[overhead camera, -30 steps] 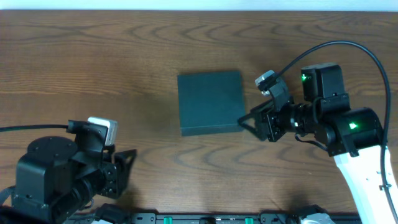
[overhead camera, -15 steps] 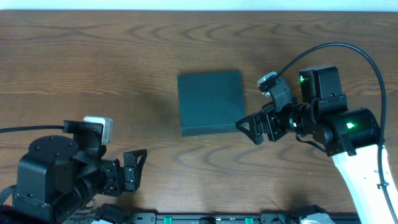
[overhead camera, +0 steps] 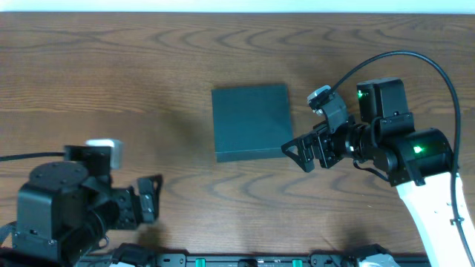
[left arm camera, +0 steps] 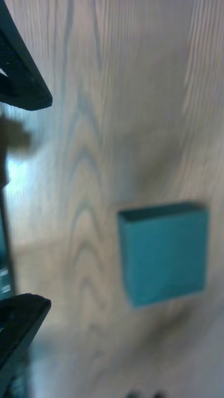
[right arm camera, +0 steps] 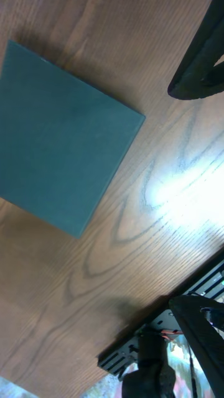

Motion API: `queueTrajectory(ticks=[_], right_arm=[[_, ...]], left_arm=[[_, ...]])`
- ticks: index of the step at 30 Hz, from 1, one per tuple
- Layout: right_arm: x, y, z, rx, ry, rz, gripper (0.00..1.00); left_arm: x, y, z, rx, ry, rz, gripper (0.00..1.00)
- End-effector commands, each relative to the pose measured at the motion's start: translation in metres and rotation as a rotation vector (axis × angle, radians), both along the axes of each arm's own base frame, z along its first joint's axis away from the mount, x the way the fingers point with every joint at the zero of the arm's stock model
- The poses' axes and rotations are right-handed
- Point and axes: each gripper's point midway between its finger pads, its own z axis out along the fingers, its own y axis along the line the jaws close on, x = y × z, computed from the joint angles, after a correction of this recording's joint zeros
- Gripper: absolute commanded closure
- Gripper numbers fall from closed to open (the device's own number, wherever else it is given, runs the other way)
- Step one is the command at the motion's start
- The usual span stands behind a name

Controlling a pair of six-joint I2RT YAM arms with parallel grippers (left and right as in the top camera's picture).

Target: Pack container

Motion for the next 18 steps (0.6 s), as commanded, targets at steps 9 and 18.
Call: queueTrajectory(ticks=[9,18], right_arm=[[-0.002,0.001,0.0,-0.003,-0.008,0.009,0.01],[-0.002,0.001,0.0,-0.003,-0.008,0.009,0.01]], left_arm=[[0.022,0.075,-0.017,0.138,-0.251,0.382,0.05],[0.04,0.097,-0.095,0.127,-0.395,0.514,0.05]])
